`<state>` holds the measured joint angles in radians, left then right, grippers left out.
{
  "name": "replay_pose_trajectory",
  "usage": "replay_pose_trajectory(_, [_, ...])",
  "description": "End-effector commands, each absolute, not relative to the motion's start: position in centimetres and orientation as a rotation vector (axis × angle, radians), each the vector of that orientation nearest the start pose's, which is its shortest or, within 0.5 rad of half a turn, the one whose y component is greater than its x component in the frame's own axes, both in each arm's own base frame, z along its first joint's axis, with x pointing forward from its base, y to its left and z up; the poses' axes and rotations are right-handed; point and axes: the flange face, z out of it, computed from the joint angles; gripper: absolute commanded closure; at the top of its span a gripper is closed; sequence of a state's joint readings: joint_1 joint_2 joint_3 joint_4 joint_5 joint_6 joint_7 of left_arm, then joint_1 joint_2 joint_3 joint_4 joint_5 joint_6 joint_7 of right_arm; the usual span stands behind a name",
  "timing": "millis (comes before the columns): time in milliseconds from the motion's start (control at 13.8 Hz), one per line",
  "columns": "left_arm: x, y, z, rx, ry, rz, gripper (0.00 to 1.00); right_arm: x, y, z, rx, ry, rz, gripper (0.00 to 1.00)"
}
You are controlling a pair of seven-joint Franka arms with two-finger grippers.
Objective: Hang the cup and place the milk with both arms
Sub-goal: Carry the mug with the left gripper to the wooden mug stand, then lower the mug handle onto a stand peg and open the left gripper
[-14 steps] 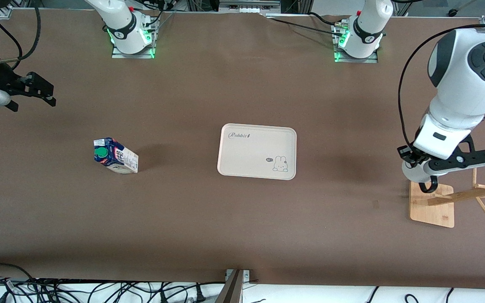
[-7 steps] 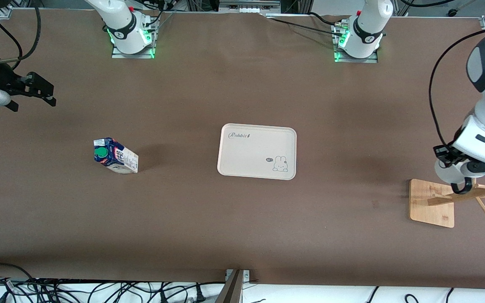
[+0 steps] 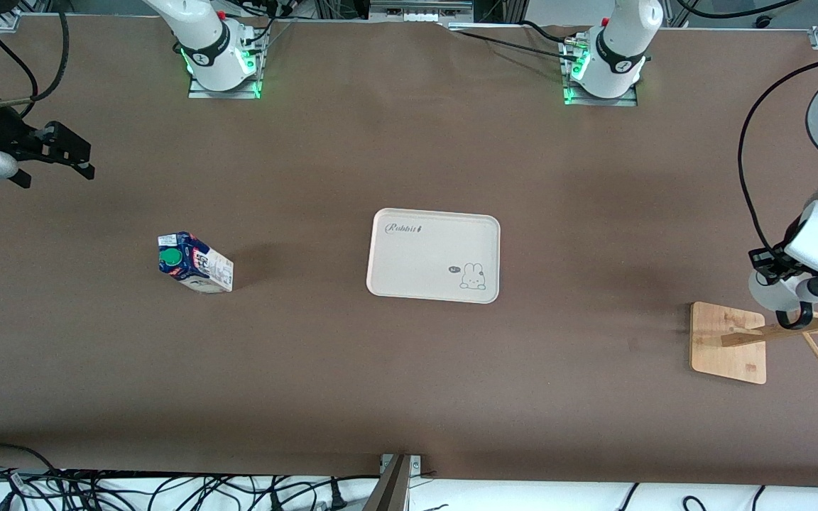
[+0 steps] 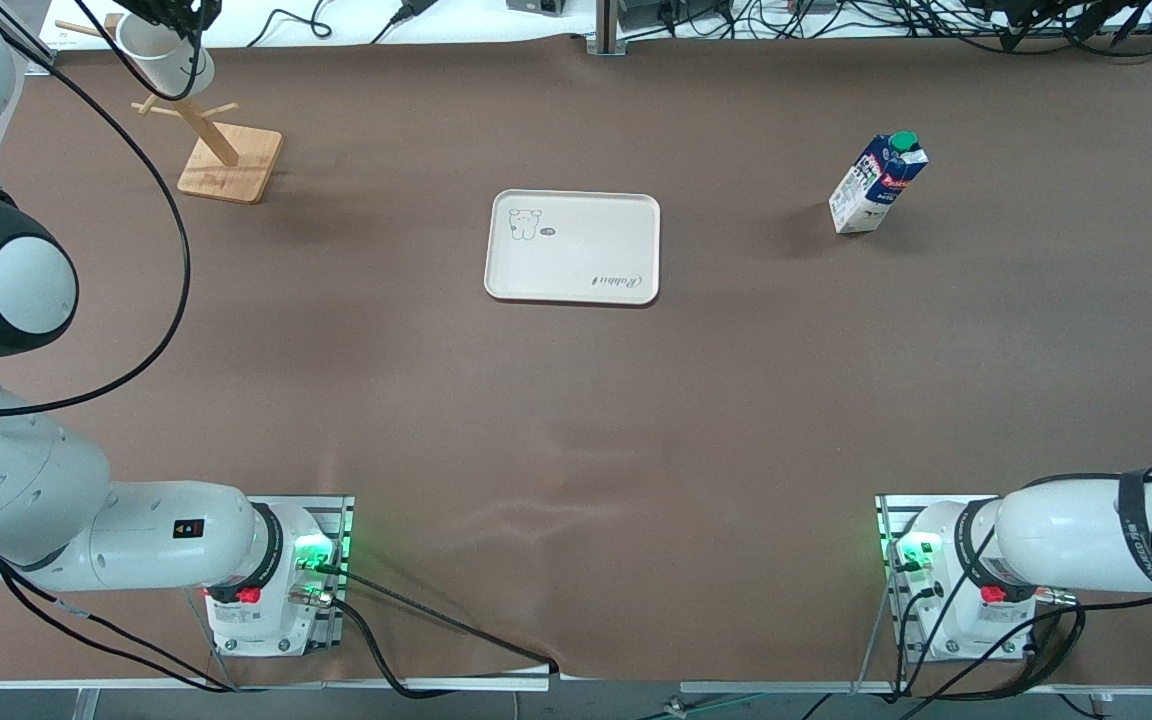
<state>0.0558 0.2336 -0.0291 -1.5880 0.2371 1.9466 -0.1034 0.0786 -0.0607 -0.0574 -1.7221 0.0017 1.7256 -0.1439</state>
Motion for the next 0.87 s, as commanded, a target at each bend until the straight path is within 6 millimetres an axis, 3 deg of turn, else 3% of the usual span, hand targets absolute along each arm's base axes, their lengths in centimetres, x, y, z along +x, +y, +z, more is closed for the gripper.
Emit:
replay_pose_trajectory(0, [65.1,5.4,51.2,-2.927,-0.066,-0.167,1.0,54.9,1.1,60.4,-3.147,-0.237,-0.098,0.0])
replay_pose_trajectory(507, [65.0,9.7,49.4,-3.028,-0.09,-0.122,1.0,54.9,1.1,60.4,-3.146,-0.237,-0.098,0.0])
replay_pose_trajectory(797, [65.1,10.1,49.1,-3.033,-0.101,-0.117,1.0,54.9,1.1,60.4,-3.147,-0.237,-0.098,0.0])
